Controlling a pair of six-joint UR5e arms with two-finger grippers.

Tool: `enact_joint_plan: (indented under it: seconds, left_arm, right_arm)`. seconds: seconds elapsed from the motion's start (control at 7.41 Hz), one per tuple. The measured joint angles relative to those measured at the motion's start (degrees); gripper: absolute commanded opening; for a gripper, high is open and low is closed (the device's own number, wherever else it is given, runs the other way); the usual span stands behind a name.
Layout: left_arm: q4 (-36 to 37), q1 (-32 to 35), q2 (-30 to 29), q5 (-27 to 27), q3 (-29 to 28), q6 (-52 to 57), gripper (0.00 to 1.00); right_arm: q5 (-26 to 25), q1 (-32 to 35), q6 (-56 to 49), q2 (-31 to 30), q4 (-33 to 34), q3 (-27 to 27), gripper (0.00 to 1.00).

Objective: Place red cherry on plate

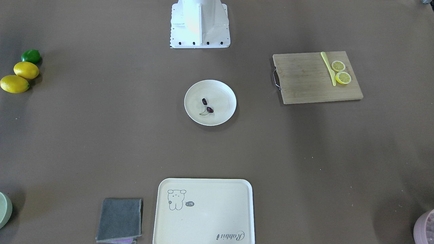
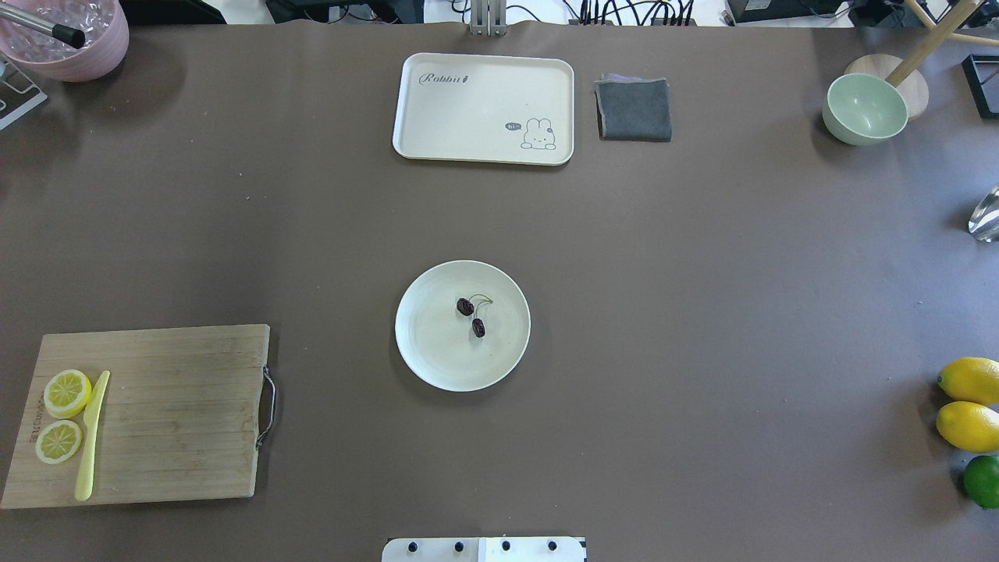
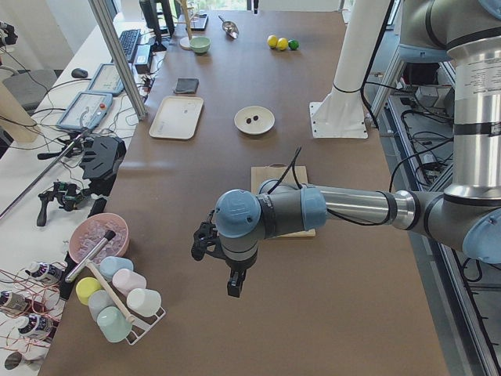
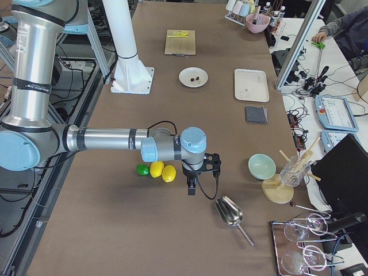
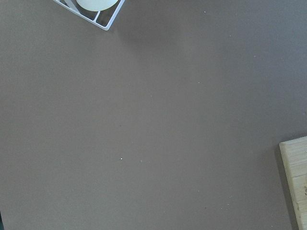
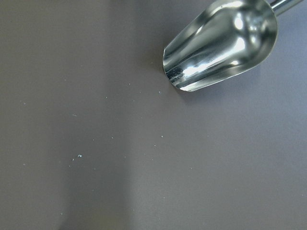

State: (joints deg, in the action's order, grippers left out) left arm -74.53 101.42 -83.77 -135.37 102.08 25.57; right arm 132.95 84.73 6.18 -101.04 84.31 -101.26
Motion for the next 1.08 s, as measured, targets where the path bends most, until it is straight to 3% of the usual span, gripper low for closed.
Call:
enact_joint_plan:
  seconds: [1.08]
  left_arm:
    - [0.0, 0.0, -0.1, 0.0, 0.8, -0.3, 0.98]
  right_arm:
    - [-0.1, 0.0, 0.7, -0.2, 0.0, 0.1, 1.0]
